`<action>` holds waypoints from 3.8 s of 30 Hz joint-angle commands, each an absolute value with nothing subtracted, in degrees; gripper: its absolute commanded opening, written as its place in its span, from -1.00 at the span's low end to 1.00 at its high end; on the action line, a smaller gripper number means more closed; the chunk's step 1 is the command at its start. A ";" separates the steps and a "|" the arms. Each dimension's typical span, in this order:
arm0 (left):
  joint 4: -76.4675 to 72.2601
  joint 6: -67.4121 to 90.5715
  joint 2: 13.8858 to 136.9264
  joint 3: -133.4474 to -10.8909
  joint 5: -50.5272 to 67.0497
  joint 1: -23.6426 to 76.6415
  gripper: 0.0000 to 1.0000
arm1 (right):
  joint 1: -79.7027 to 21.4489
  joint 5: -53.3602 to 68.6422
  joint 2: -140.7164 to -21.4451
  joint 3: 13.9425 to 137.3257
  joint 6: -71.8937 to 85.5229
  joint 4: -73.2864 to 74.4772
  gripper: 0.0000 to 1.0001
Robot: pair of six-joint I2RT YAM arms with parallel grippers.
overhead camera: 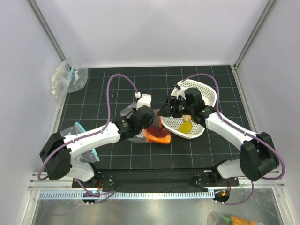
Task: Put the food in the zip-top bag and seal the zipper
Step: Place the fake food in the zipper food storage bag, then adjust the fake food in the zipper food storage bag.
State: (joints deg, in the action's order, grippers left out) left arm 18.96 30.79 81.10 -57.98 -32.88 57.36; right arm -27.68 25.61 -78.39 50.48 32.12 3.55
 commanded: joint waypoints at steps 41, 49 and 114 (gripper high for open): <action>22.06 46.40 68.38 -49.66 -45.00 41.84 -0.99 | -50.98 -7.82 -86.57 47.81 43.50 -6.59 0.65; 21.01 46.58 65.75 -48.52 -42.72 41.75 -0.99 | -51.15 -8.62 -88.94 46.85 46.92 -9.14 0.64; -1.06 50.46 69.44 -46.58 16.79 44.21 -0.99 | -57.83 -19.51 -73.92 35.59 29.97 -28.04 -0.98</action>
State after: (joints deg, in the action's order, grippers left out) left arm 3.27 49.52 70.37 -46.65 9.82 43.38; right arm -57.65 -18.13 -74.48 33.32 30.26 -21.10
